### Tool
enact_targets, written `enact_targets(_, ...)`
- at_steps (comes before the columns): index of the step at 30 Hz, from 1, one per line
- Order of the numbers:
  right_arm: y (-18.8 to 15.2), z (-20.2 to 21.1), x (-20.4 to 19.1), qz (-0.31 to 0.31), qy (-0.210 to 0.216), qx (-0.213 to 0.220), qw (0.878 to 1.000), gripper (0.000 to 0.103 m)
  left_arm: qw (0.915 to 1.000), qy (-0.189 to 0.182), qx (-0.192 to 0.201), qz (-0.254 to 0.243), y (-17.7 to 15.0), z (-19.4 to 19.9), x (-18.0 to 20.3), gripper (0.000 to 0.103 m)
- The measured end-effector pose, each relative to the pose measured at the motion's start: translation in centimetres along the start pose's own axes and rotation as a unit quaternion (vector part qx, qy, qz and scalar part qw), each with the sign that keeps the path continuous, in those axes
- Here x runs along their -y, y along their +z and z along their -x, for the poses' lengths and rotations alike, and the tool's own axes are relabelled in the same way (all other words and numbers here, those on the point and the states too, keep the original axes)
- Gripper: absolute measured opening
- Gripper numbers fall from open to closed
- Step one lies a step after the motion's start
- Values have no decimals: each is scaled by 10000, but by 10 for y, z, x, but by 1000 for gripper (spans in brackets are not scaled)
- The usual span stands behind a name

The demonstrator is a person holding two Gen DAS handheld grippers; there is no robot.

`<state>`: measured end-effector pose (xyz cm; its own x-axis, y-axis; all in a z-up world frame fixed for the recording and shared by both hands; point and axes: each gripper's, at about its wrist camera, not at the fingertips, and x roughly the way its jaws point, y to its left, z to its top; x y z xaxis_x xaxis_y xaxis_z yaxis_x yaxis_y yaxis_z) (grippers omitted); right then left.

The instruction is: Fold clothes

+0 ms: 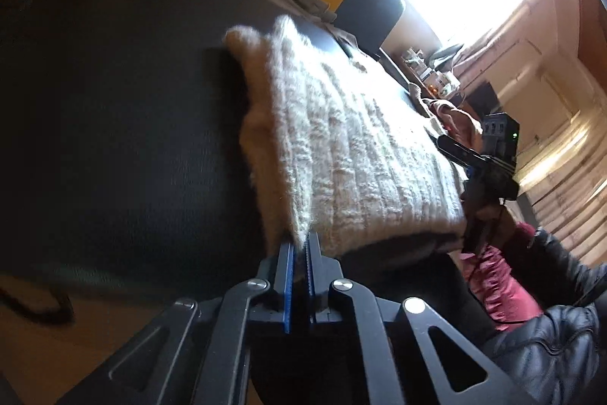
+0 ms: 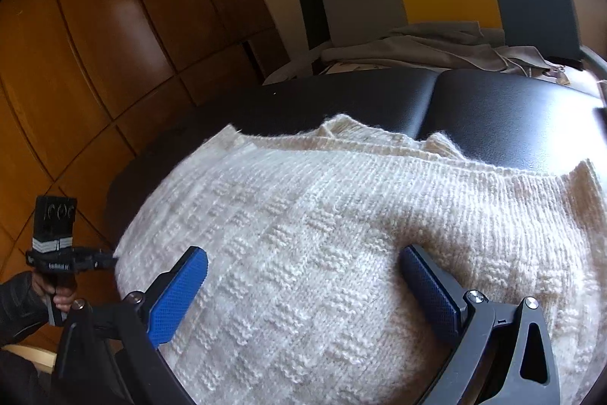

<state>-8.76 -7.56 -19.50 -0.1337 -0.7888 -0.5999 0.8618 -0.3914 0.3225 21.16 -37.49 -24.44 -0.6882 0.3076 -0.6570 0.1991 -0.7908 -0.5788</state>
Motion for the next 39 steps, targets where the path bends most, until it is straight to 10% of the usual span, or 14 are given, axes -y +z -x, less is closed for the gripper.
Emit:
enact_targets(6,0,-4,-6,200,6,-98,9998,103,9997,213,-123,8,-1,11,11,6)
enact_targets(11,-1,0,-5,141,-8,-69,9999,103,9955,430,747,403,32,53,17,20)
enact_targets(14,0,2,-6,70,-11,-70,10000,103,9911,915,944,-183,70,47,50,23)
enact_targets(23,36,14,1,-248,-283,148,9992,103,9777,1035,-59,-1824,186,-90,155,26)
enact_targets(30,71,-3,42,-489,-707,-43,9963,103,9848,966,-890,-1138,248,-179,148,26)
enact_targets(39,88,-43,64,-583,-1062,-426,9917,102,9639,1739,-1607,-1219,246,-239,143,22)
